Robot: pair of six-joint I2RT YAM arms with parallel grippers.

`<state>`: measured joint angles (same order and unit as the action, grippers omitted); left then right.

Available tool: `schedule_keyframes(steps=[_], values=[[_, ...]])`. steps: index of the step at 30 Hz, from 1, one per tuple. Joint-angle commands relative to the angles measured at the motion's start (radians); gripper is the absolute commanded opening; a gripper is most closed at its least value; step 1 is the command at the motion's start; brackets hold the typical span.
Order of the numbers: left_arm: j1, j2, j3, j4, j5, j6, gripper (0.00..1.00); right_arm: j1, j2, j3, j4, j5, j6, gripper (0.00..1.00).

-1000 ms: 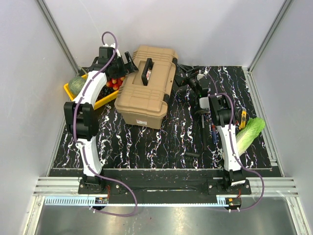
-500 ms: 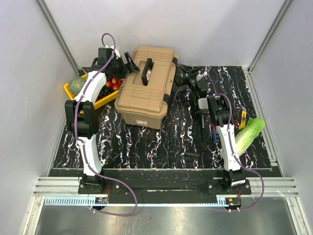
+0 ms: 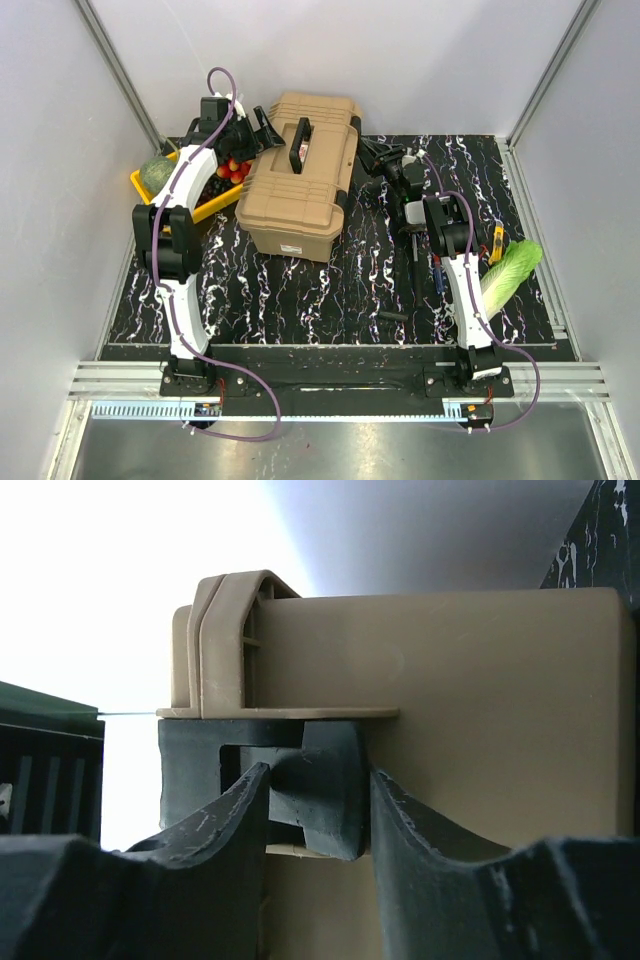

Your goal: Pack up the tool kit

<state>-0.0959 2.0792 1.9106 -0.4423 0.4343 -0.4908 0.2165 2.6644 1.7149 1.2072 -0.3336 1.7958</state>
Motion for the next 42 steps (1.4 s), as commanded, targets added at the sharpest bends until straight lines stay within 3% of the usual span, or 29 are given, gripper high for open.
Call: schedule_keyframes(steps=[1, 7, 16, 21, 24, 30, 33, 37, 42], values=[[-0.027, 0.005, 0.027, 0.044, 0.050, 0.001, 0.99, 0.027, -0.084, 0.025, 0.312, -0.031, -0.049, 0.44], [-0.030, -0.002, 0.027, 0.019, 0.021, 0.021, 0.99, 0.021, -0.158, -0.046, 0.232, -0.048, -0.114, 0.41], [-0.030, -0.031, 0.024, -0.035, -0.084, 0.049, 0.99, 0.017, -0.314, -0.074, -0.178, -0.124, -0.305, 0.38], [-0.030, -0.037, 0.025, -0.064, -0.138, 0.044, 0.99, 0.015, -0.347, -0.109, -0.216, -0.108, -0.300, 0.41], [-0.030, -0.039, 0.028, -0.082, -0.173, 0.041, 0.99, 0.017, -0.354, -0.138, -0.146, -0.084, -0.277, 0.48], [-0.031, -0.033, 0.048, -0.098, -0.184, 0.046, 0.99, 0.015, -0.377, -0.135, -0.156, -0.090, -0.369, 0.82], [-0.030, -0.031, 0.050, -0.098, -0.183, 0.046, 0.99, 0.017, -0.399, -0.135, -0.216, -0.102, -0.433, 0.93], [-0.030, -0.027, 0.048, -0.101, -0.180, 0.046, 0.99, 0.021, -0.419, -0.127, -0.284, -0.113, -0.504, 0.99], [-0.030, -0.025, 0.044, -0.105, -0.186, 0.047, 0.99, 0.032, -0.437, -0.109, -0.357, -0.114, -0.565, 0.99]])
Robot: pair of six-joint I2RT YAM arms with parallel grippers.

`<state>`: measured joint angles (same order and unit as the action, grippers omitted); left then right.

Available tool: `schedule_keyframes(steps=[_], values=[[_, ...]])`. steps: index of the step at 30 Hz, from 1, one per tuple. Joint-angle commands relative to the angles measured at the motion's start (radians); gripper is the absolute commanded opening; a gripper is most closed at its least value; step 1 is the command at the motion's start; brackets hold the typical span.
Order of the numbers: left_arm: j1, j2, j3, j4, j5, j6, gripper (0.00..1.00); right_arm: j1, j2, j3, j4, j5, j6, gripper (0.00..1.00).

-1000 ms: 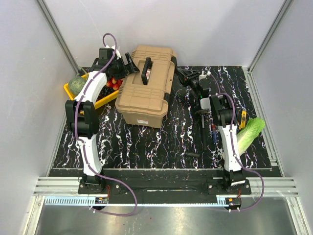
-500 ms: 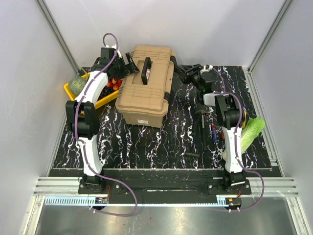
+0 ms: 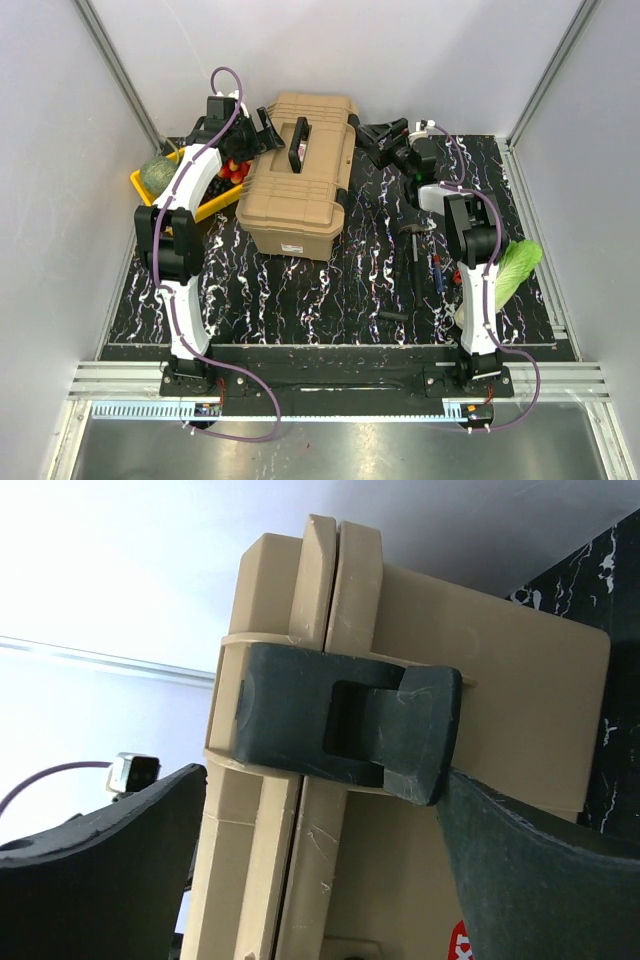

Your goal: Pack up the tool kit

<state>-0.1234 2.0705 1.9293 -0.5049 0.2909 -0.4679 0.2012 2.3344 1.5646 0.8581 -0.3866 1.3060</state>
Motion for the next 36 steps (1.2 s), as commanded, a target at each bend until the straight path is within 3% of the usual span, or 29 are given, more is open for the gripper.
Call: schedule_keyframes(steps=[1, 10, 16, 25, 28, 36], values=[[-0.002, -0.016, 0.023, -0.044, -0.041, 0.026, 0.99, 0.050, -0.116, 0.041, -0.033, -0.052, -0.097, 0.99], [-0.002, -0.020, 0.020, -0.055, -0.052, 0.035, 0.99, 0.070, -0.149, 0.123, -0.263, 0.014, -0.246, 1.00], [-0.002, -0.024, 0.013, -0.058, -0.055, 0.040, 0.99, 0.078, -0.139, 0.144, -0.318, 0.069, -0.231, 0.99], [-0.002, -0.030, -0.009, -0.058, -0.055, 0.043, 0.99, 0.078, -0.122, 0.131, -0.284, 0.152, -0.110, 0.96], [-0.002, -0.033, -0.012, -0.058, -0.055, 0.044, 0.99, 0.075, -0.144, 0.063, -0.226, 0.192, -0.044, 0.95], [-0.002, -0.044, -0.013, -0.060, -0.062, 0.054, 0.99, 0.052, -0.211, -0.136, -0.290, 0.324, 0.262, 0.96]])
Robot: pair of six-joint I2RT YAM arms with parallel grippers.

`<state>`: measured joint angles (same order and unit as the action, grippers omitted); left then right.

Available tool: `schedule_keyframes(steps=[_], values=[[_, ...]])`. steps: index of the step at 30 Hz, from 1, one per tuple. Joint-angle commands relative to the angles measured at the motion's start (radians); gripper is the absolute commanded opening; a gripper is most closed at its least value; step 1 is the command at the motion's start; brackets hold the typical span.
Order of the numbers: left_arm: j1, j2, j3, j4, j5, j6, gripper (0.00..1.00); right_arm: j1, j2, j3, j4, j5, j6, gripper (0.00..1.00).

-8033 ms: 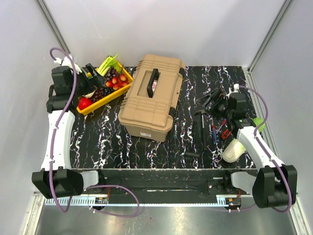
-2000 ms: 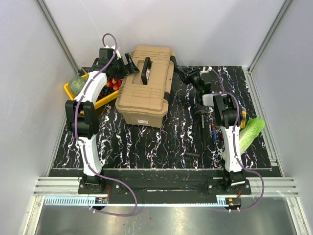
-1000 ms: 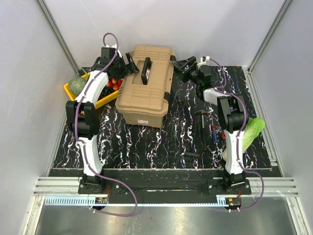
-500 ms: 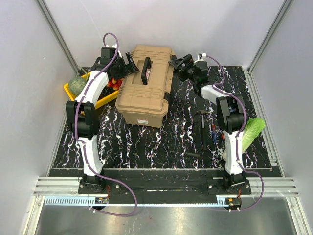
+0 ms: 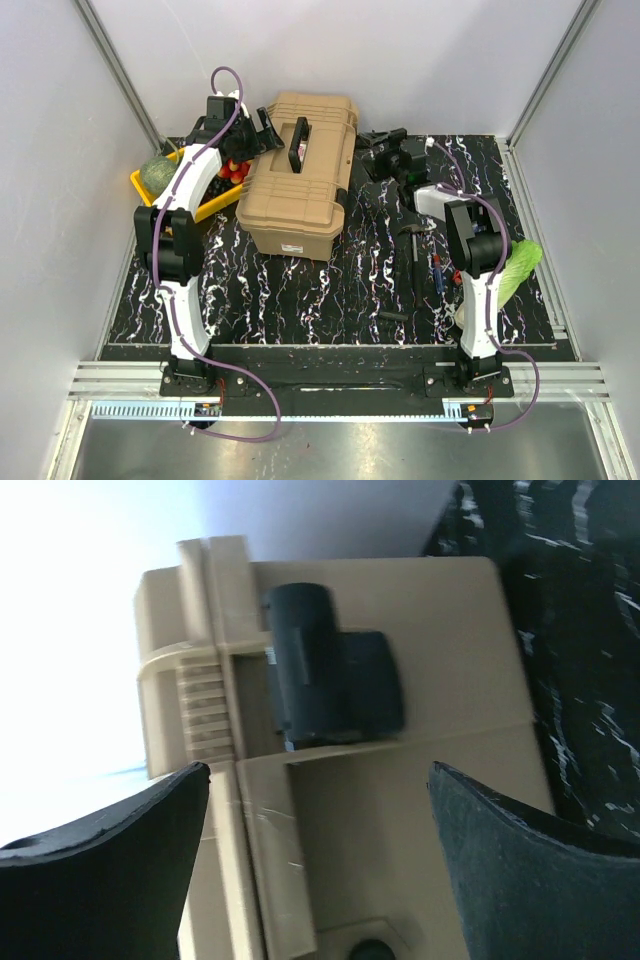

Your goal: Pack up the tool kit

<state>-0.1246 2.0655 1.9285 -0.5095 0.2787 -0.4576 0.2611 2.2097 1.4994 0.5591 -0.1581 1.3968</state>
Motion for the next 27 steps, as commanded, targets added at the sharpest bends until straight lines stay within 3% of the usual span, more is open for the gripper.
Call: schedule_keyframes(steps=[1, 9, 16, 23, 27], values=[[-0.001, -0.044, -0.010, -0.058, -0.058, 0.043, 0.99, -0.008, -0.102, -0.093, -0.007, 0.103, 0.172, 0.96], [0.002, -0.099, 0.017, -0.112, -0.133, 0.042, 0.99, -0.028, -0.295, -0.237, -0.160, 0.066, 0.050, 1.00], [0.005, -0.195, -0.009, -0.175, -0.159, 0.042, 0.99, -0.030, -0.436, -0.439, -0.140, -0.024, 0.053, 0.99], [0.011, -0.405, -0.230, -0.198, -0.136, 0.040, 0.99, 0.015, -0.584, -0.528, -0.248, -0.132, -0.111, 0.99], [0.011, -0.530, -0.420, -0.141, -0.066, 0.023, 0.99, 0.079, -0.659, -0.681, -0.116, -0.129, -0.082, 0.99]])
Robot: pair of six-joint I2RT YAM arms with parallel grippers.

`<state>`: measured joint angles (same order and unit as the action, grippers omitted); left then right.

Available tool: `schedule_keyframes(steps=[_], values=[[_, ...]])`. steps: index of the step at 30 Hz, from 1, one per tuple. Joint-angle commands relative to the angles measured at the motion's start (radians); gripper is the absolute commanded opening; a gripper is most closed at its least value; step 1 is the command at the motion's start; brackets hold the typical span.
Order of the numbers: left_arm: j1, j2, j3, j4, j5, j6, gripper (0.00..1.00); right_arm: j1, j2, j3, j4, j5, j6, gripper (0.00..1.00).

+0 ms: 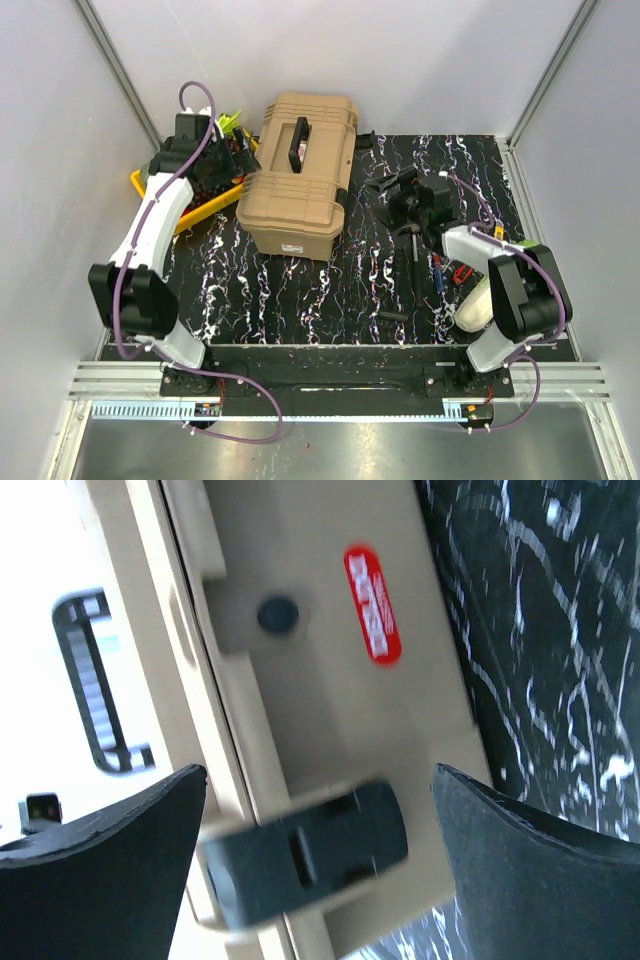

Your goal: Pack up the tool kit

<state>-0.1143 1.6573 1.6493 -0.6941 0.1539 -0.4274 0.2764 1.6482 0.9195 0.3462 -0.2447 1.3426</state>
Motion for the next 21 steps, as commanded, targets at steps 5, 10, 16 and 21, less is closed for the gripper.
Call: schedule_keyframes(steps=[5, 10, 16, 21], values=[[-0.001, -0.266, -0.385, 0.171, 0.125, -0.036, 0.99, 0.135, -0.113, -0.229, 0.264, 0.001, 0.055, 0.99], [-0.001, -0.335, -0.512, 0.261, 0.164, -0.073, 0.99, 0.167, -0.096, -0.297, 0.402, 0.051, 0.105, 0.99], [0.001, -0.324, -0.534, 0.283, 0.162, -0.086, 0.99, 0.194, 0.051, -0.338, 0.781, 0.111, 0.254, 0.99], [-0.001, -0.309, -0.531, 0.292, 0.182, -0.108, 0.99, 0.240, 0.180, -0.327, 0.996, 0.195, 0.381, 0.99]])
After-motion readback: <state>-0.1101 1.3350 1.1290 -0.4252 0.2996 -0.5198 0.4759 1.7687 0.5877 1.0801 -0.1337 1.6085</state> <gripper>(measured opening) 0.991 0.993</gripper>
